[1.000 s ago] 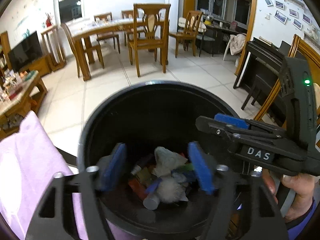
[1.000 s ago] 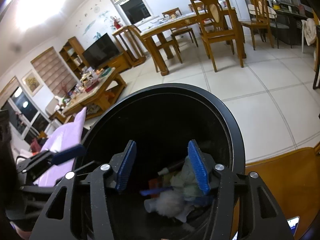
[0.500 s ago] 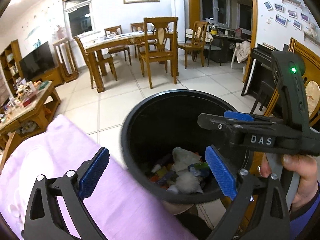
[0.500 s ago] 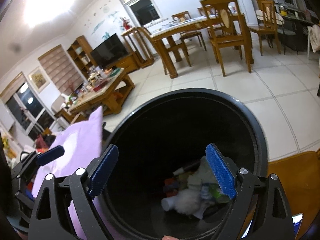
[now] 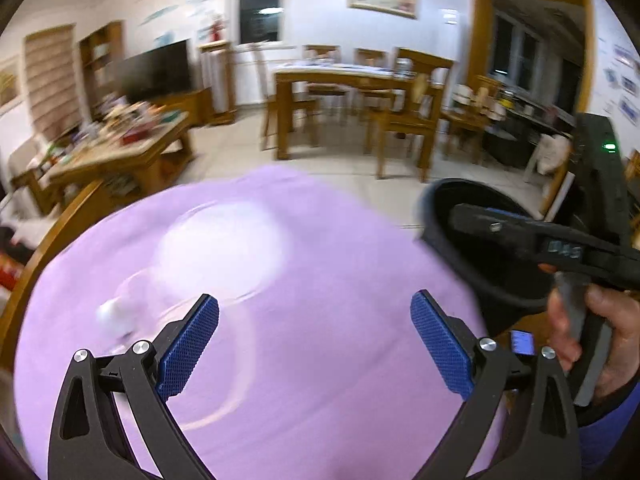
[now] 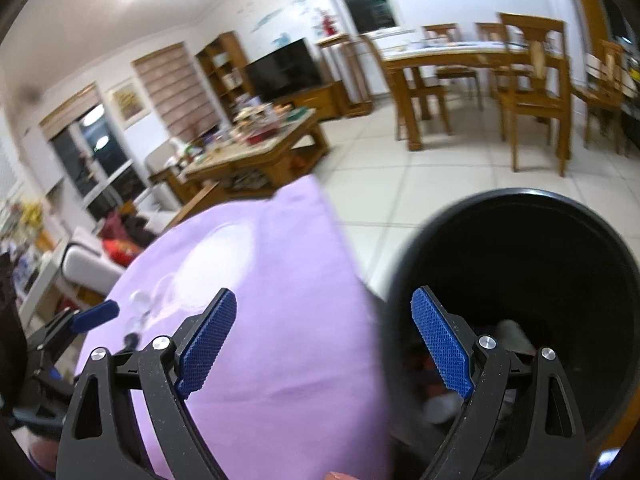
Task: Collect trash
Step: 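Grasp the clear plastic lid with left gripper while right gripper grasps white bottle cap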
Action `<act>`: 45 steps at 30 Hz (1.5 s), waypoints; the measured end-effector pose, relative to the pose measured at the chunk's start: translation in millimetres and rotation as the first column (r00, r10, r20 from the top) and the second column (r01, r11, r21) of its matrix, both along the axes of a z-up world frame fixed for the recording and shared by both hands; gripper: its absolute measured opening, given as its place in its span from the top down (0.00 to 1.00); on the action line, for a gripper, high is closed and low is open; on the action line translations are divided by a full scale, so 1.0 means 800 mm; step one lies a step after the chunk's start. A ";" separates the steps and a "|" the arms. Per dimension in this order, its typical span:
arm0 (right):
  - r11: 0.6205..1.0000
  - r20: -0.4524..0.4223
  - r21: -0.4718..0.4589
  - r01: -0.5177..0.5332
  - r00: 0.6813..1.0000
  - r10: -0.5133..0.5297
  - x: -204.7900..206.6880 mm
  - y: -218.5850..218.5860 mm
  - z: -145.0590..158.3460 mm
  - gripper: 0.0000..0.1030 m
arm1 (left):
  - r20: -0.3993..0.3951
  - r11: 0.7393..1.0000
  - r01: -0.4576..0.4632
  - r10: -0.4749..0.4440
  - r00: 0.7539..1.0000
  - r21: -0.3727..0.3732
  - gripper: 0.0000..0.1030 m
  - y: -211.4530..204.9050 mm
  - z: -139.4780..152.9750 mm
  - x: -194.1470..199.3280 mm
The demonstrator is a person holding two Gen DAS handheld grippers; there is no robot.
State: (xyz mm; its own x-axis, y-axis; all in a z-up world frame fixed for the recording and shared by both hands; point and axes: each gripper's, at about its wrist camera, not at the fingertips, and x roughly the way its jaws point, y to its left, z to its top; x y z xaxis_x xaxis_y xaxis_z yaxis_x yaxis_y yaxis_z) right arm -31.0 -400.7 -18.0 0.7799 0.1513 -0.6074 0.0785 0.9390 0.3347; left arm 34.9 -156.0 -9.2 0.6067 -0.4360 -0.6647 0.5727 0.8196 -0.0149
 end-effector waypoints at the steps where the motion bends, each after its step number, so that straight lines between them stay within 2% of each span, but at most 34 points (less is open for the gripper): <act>1: 1.000 -0.003 -0.004 -0.028 1.000 0.028 0.009 0.020 0.000 0.14 | -0.006 1.000 -0.031 0.031 1.000 0.003 0.07 0.018 -0.003 0.006; 5: 0.994 -0.014 -0.007 -0.112 0.994 0.112 0.039 0.080 0.004 0.14 | -0.054 0.990 -0.142 0.142 0.988 0.009 0.07 0.091 -0.015 0.032; 10: 0.978 -0.030 -0.024 -0.207 0.978 0.206 0.071 0.153 0.008 0.14 | -0.107 0.979 -0.198 0.203 0.973 0.055 0.08 0.131 -0.030 0.056; 13: 0.965 -0.042 -0.040 -0.259 0.965 0.258 0.091 0.194 0.011 0.14 | -0.161 0.977 -0.198 0.210 0.964 0.085 0.22 0.137 -0.045 0.073; 15: 0.957 -0.054 -0.045 -0.285 0.958 0.283 0.101 0.209 0.009 0.14 | -0.190 0.977 -0.200 0.211 0.959 0.073 0.24 0.150 -0.055 0.079; 22: 0.924 -0.104 -0.080 -0.374 0.925 0.366 0.148 0.285 0.003 0.14 | -0.246 0.978 -0.204 0.208 0.947 0.042 0.47 0.167 -0.070 0.090; 24: 0.916 -0.121 -0.085 -0.393 0.916 0.382 0.159 0.291 -0.003 0.14 | -0.237 0.979 -0.203 0.206 0.949 0.038 0.51 0.170 -0.070 0.087; 25: 0.910 -0.134 -0.087 -0.405 0.910 0.392 0.166 0.302 -0.007 0.14 | -0.237 0.978 -0.205 0.207 0.949 0.033 0.57 0.172 -0.068 0.088; 27: 0.902 -0.150 -0.095 -0.421 0.902 0.405 0.178 0.320 -0.012 0.16 | -0.246 0.978 -0.208 0.203 0.948 0.006 0.58 0.179 -0.067 0.089; 29: 0.894 -0.174 -0.105 -0.436 0.893 0.415 0.192 0.338 -0.018 0.25 | -0.243 0.980 -0.201 0.195 0.950 0.003 0.59 0.180 -0.066 0.088; 39: 0.876 -0.270 -0.119 -0.467 0.864 0.424 0.233 0.387 -0.057 0.49 | -0.249 0.975 -0.220 0.207 0.946 -0.025 0.59 0.205 -0.065 0.084; 44: 0.878 -0.285 -0.135 -0.459 0.867 0.409 0.240 0.393 -0.065 0.83 | -0.244 0.972 -0.231 0.215 0.945 -0.037 0.59 0.219 -0.064 0.082; 45: 0.880 -0.284 -0.134 -0.456 0.868 0.407 0.241 0.392 -0.065 0.83 | -0.243 0.972 -0.234 0.218 0.945 -0.039 0.59 0.221 -0.065 0.082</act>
